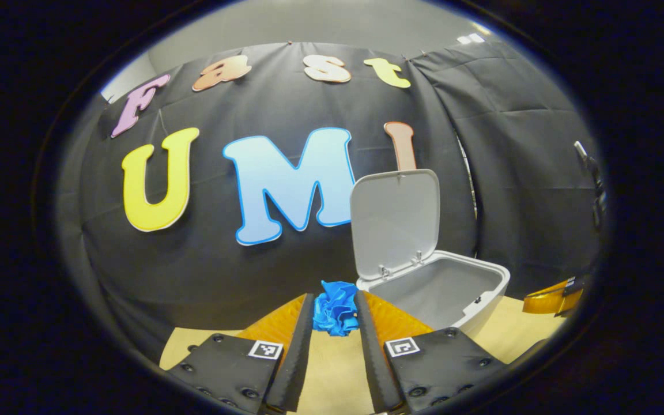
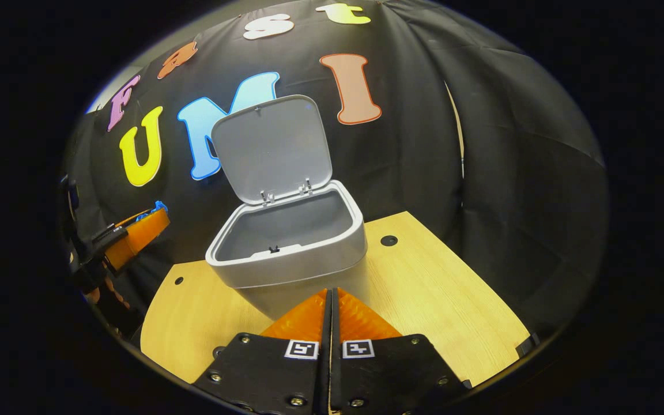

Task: Press the lid of the desktop garbage bin to open it, pick up the crumpled paper on the desktop and throw it into the bin, then pick up the pop can on the desktop and drop it into the bin, and finally close the garbage bin lid.

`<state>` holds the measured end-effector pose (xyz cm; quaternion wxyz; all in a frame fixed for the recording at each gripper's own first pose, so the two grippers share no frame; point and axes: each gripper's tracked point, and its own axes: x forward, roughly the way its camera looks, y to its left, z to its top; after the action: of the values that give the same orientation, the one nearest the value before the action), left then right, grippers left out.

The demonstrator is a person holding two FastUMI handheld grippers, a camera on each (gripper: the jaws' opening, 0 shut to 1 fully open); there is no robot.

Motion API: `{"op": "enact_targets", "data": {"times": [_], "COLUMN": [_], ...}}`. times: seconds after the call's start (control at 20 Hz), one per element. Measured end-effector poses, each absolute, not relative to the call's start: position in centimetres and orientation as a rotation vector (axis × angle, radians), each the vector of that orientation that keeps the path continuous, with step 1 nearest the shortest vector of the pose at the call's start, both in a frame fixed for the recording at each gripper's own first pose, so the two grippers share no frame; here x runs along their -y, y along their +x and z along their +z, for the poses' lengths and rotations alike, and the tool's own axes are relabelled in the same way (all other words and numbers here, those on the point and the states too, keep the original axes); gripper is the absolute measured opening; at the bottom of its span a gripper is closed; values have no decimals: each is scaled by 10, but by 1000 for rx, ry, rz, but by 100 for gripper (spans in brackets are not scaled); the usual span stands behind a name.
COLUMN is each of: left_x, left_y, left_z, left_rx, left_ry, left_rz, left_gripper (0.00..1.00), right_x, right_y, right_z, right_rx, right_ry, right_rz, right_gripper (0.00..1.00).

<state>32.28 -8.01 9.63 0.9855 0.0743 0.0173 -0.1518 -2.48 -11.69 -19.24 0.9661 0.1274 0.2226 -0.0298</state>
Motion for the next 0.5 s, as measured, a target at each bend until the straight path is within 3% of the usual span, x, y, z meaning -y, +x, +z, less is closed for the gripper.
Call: {"op": "enact_targets", "data": {"times": [0.3,0.5], "left_x": [124,157], "left_y": [329,335], "left_z": [110,110], "left_rx": [12,28], "left_ry": [165,182], "left_rz": [-356,-399], "left_gripper": [53,50], "right_x": [137,152], "right_y": [-27,-33], "right_z": [-196,-199], "right_rx": [-459,-466], "right_ry": [258,247], "right_rz": [-76,-92], "right_gripper": [1,1]}}
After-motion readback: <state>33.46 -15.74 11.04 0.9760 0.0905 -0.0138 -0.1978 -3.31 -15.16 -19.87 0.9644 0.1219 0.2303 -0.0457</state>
